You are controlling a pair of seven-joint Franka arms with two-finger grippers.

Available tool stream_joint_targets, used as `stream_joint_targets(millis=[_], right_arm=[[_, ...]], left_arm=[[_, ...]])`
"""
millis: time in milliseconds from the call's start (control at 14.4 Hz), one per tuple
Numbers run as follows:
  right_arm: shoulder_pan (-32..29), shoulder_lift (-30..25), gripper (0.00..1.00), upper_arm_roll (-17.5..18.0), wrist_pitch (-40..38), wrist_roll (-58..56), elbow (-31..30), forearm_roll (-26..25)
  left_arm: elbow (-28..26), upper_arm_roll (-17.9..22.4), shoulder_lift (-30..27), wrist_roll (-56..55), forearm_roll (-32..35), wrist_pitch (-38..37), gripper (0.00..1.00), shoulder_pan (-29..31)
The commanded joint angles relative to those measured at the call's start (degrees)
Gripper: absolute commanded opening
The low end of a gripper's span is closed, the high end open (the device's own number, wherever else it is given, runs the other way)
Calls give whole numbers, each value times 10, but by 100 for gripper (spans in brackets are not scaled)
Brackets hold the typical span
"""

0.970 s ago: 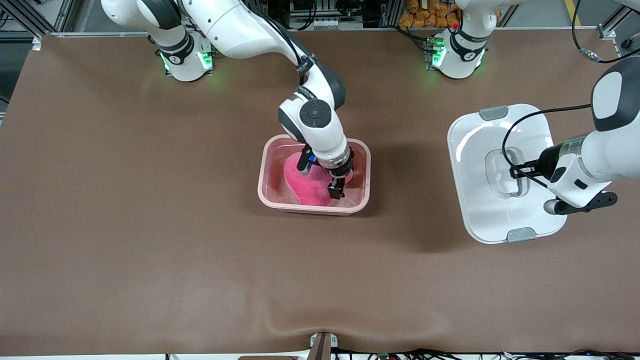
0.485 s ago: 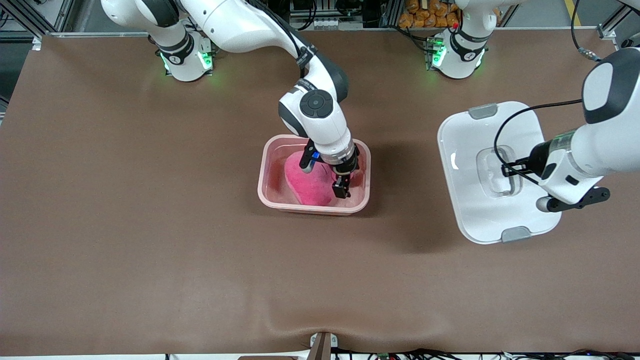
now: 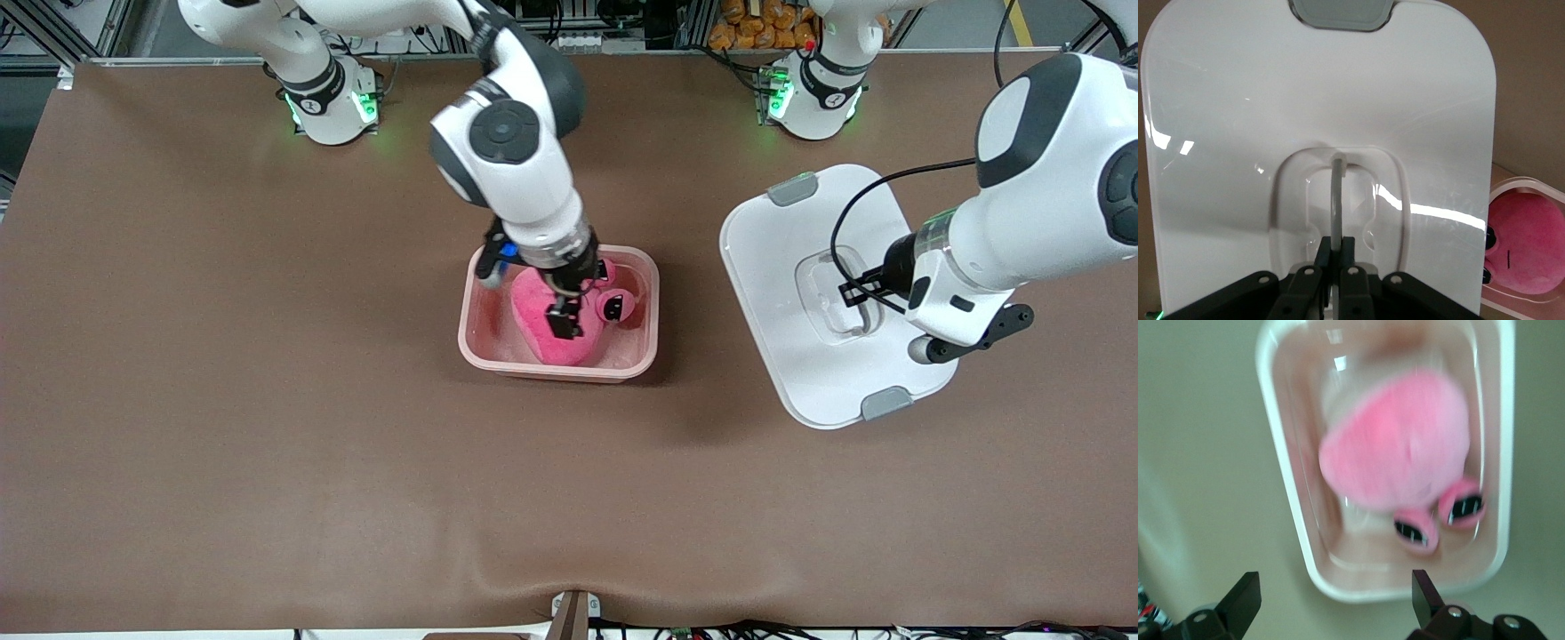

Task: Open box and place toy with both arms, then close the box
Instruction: 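Lower the lid onto the box with the left gripper while the right gripper withdraws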

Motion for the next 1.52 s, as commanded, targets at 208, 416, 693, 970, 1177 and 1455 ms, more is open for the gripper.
stream_joint_targets(millis=[208,416,693,970,1177,1455], right_arm=[[-109,-103,100,11,-109,-219,-77,45],[-170,-162,100,11,-145,-332,-131,69],[-234,-258,100,9,-157,-508,-242,69],[-318,-310,100,9,-190,-686,-292,68],[-384,-322,100,9,-215,-800,-292,67],[-455,-347,100,9,-240,-953,-289,64]], left_arm=[[1,-37,-2,-144,-10,24,0,0],[1,-40,5,-254,-4,49,0,-35],[0,-40,11,-367,8,96,0,-67],[-1,-40,23,-490,21,141,0,-102],[-1,-40,35,-581,45,181,0,-131],[0,-37,68,-707,88,222,0,-189]])
